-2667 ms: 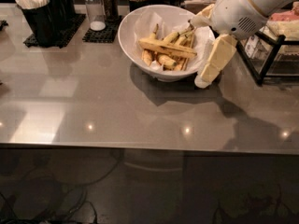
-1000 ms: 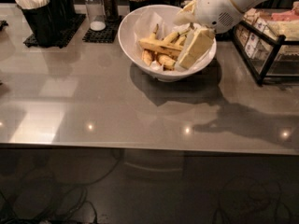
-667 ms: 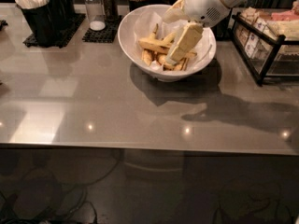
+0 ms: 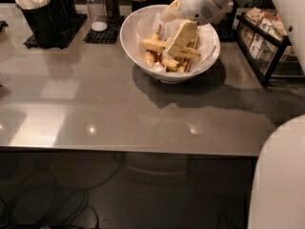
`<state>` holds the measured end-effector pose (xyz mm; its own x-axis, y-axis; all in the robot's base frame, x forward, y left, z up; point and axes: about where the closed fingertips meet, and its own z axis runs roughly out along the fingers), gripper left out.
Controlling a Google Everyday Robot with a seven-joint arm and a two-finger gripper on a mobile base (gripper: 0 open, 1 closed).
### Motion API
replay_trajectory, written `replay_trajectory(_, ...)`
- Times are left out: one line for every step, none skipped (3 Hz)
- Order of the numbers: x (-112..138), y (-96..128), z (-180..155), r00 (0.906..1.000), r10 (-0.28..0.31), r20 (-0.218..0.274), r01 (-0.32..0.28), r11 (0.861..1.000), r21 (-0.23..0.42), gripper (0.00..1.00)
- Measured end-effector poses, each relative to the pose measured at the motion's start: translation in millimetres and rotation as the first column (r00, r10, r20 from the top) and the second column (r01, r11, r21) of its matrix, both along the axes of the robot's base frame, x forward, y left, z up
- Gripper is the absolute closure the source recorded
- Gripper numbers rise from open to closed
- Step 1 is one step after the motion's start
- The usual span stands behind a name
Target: Pick banana from white bowl
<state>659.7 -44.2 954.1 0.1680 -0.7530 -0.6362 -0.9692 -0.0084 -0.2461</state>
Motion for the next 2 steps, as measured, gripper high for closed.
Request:
replay_trajectory(19,7,-19,0.9994,0.001,-0.034,-0.001,1.0,0.002,0.18)
replay_trajectory(34,13,-40,0.9975,-0.003,-0.07,0.002,1.0,-0.016,0.18)
